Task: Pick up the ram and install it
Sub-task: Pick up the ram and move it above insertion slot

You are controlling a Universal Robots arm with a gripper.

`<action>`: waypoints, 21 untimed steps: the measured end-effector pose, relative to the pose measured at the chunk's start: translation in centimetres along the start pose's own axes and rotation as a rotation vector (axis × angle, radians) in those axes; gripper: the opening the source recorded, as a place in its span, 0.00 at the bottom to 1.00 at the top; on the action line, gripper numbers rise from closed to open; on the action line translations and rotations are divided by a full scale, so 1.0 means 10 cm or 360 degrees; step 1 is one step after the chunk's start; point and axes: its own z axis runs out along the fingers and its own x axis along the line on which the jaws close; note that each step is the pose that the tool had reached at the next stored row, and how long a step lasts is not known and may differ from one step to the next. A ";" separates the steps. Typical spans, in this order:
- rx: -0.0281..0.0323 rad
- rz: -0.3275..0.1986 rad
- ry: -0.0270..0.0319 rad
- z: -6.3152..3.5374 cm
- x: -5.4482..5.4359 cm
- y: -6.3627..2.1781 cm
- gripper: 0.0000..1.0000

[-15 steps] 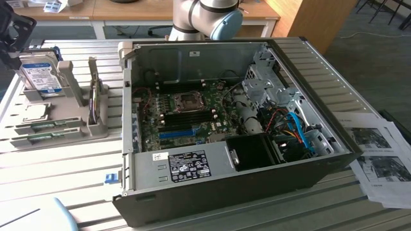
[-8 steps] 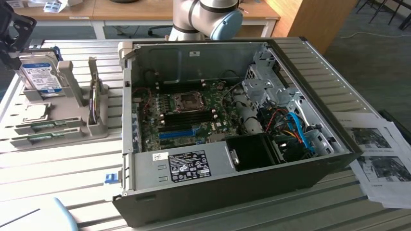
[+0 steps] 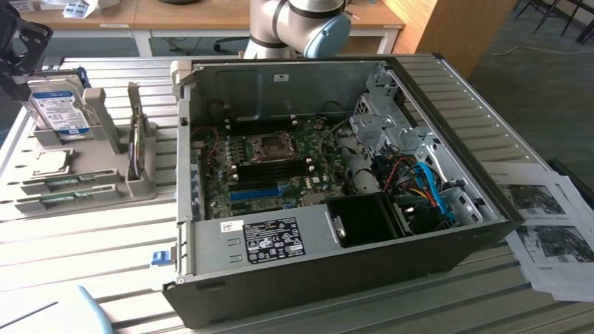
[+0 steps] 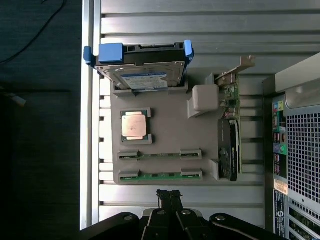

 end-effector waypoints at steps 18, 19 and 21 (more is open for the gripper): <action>0.00052 -0.0105 0.00043 0.000 0.00 0.000 0.09; 0.00056 -0.0112 0.00046 0.000 0.00 0.000 0.09; 0.00064 -0.0129 0.00053 0.000 0.00 0.000 0.09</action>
